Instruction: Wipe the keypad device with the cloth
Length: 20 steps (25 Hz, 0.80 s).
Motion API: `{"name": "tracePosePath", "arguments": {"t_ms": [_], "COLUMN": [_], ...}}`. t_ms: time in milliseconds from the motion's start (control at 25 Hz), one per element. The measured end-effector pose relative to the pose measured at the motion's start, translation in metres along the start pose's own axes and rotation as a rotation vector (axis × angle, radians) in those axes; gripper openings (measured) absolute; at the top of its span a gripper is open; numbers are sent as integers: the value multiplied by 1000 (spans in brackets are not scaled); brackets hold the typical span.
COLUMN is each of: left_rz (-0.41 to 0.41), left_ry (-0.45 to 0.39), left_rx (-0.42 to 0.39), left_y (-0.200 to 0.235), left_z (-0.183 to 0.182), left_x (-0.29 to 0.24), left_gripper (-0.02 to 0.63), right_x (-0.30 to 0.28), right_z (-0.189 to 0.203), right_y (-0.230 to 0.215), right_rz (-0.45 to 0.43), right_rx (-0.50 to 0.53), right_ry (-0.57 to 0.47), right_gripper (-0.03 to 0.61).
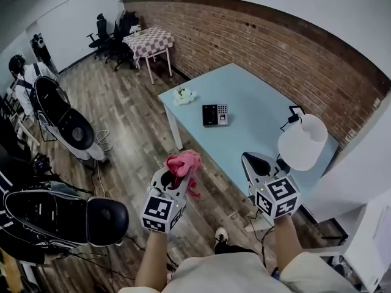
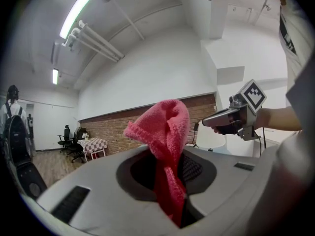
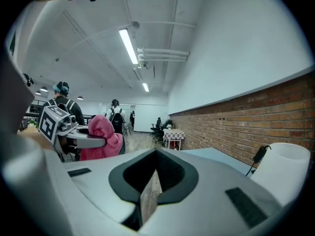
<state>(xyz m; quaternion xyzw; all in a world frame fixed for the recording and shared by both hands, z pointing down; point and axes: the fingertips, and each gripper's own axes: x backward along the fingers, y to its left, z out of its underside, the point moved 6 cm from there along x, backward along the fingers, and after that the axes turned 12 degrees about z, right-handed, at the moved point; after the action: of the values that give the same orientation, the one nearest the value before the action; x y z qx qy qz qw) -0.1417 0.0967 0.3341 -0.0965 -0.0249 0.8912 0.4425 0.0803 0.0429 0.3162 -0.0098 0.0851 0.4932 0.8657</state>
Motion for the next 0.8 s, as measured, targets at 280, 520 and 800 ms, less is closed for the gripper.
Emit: {"name": "tracePosePath", "arguments": {"t_ms": [280, 520, 800], "left_rz": [4, -5, -24], "left_ry": [20, 28, 35], "left_rx": [14, 17, 22], "left_y": [22, 39, 54], "left_z": [-2, -4, -2], "left_x": [-41, -69, -103], "left_gripper": [101, 101, 101], "right_x": [-38, -65, -97], "right_z": [1, 1, 4], "right_y": [-27, -45, -70], "right_rz": [-16, -38, -69], "right_rx": [-16, -16, -11], "right_ry": [29, 39, 47], "right_gripper": [9, 9, 9]}}
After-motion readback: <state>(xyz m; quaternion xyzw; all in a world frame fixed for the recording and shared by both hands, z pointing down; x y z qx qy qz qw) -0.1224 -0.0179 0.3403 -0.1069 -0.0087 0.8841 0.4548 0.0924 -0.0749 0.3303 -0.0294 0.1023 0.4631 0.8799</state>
